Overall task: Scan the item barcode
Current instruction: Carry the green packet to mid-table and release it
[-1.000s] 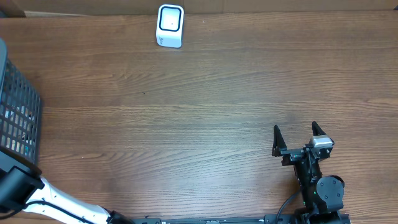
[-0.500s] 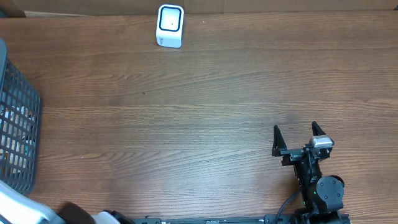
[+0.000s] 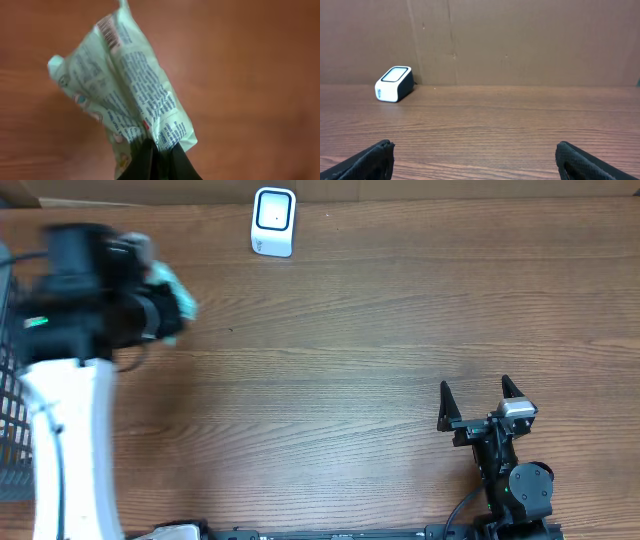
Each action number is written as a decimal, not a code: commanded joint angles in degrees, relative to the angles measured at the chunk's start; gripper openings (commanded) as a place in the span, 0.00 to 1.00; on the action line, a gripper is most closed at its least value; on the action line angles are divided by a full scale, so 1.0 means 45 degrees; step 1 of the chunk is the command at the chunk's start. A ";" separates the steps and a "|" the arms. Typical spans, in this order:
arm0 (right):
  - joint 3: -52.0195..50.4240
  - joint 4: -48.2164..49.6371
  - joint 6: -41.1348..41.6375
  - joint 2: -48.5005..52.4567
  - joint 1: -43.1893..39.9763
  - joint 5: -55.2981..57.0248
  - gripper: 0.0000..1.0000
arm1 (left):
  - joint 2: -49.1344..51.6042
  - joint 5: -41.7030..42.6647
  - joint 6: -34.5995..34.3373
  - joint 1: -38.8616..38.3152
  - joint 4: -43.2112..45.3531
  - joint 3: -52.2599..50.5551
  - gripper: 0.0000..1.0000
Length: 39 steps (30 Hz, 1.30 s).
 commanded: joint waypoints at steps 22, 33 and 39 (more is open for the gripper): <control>-0.0136 0.0049 -0.0068 -0.0102 0.0073 0.0034 1.00 | 0.2191 -0.1904 -0.0515 -0.4838 0.6887 -0.5328 1.00; -0.0136 0.0049 -0.0068 -0.0102 0.0073 0.0034 1.00 | 0.0529 -0.1617 -0.1064 0.0097 0.0850 0.2152 1.00; -0.0136 0.0049 -0.0068 -0.0102 0.0073 0.0034 1.00 | 0.0325 -0.1588 -0.1802 0.6295 0.0306 0.2982 1.00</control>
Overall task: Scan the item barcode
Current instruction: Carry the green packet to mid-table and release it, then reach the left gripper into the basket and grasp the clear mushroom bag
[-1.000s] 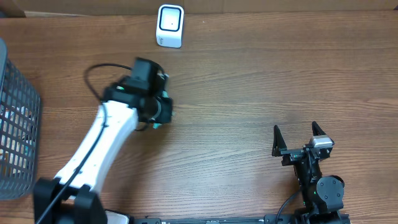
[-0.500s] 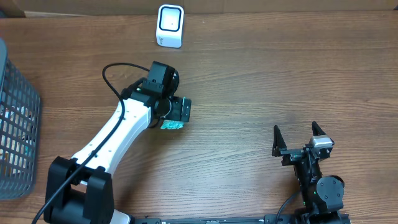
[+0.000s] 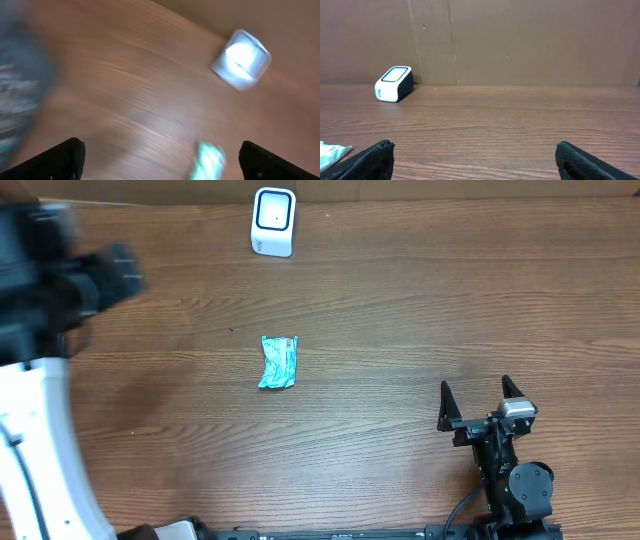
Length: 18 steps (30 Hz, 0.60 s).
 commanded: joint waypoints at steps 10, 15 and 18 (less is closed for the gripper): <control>-0.0136 0.0049 -0.0063 -0.0102 0.0073 0.0029 1.00 | 0.2637 0.0782 -0.1579 0.7776 0.0675 -0.0112 1.00; -0.0136 0.0049 -0.0058 -0.0102 0.0073 0.0029 1.00 | 0.4517 0.0772 -0.0160 0.7980 0.0719 -0.0117 1.00; -0.0136 0.0049 -0.0063 -0.0102 0.0073 0.0029 1.00 | 0.5824 0.0787 0.1122 0.7902 0.0495 -0.0117 1.00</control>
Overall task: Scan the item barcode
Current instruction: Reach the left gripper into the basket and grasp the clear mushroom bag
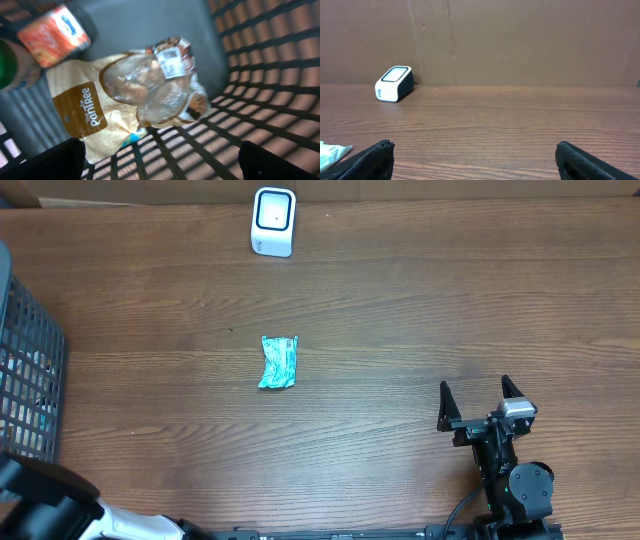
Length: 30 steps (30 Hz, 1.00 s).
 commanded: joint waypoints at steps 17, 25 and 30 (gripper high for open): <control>-0.0136 0.0058 -0.0058 -0.0102 0.0073 0.0029 1.00 | 0.5833 0.0709 0.5183 -0.0044 -0.0058 -0.0068 0.86; -0.0136 0.0058 -0.0063 -0.0102 0.0073 0.0029 1.00 | 0.6130 0.0631 0.5858 -0.0053 0.0850 -0.0068 0.89; -0.0136 0.0058 -0.0063 -0.0102 0.0073 0.0029 1.00 | 0.6285 0.0155 0.6105 -0.0107 0.0865 -0.0073 0.73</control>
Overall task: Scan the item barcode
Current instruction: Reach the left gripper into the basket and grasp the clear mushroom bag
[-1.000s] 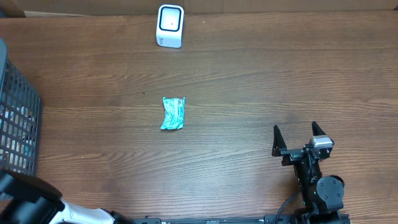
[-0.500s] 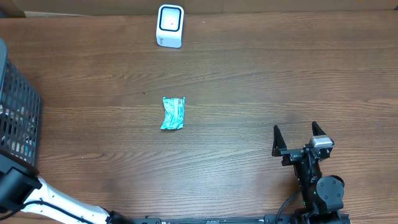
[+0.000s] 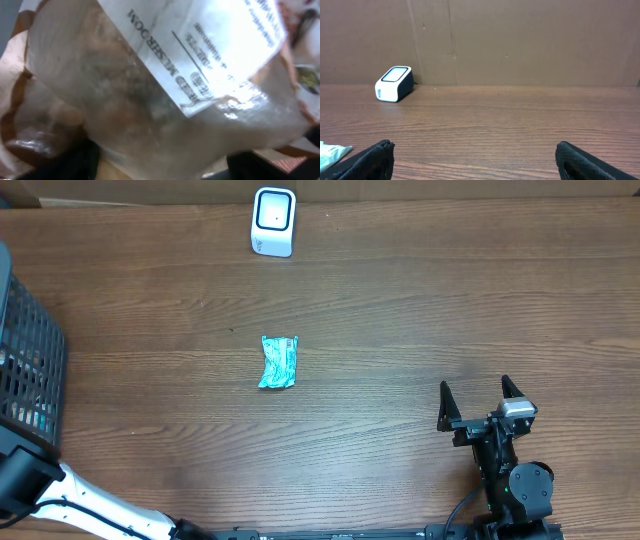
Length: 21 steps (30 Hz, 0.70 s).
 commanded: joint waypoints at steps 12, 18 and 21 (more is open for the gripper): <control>-0.0136 0.0058 -0.0058 -0.0102 0.0073 0.0029 1.00 | 0.1088 -0.0495 0.0461 -0.0097 -0.0389 0.0189 0.04; -0.0136 0.0058 -0.0058 -0.0102 0.0073 0.0029 1.00 | 0.0311 -0.0369 -0.0549 -0.0112 -0.2059 0.3332 0.04; -0.0136 0.0058 -0.0063 -0.0102 0.0073 0.0029 1.00 | -0.0325 0.0194 -0.0801 -0.0141 -0.2477 0.4857 0.04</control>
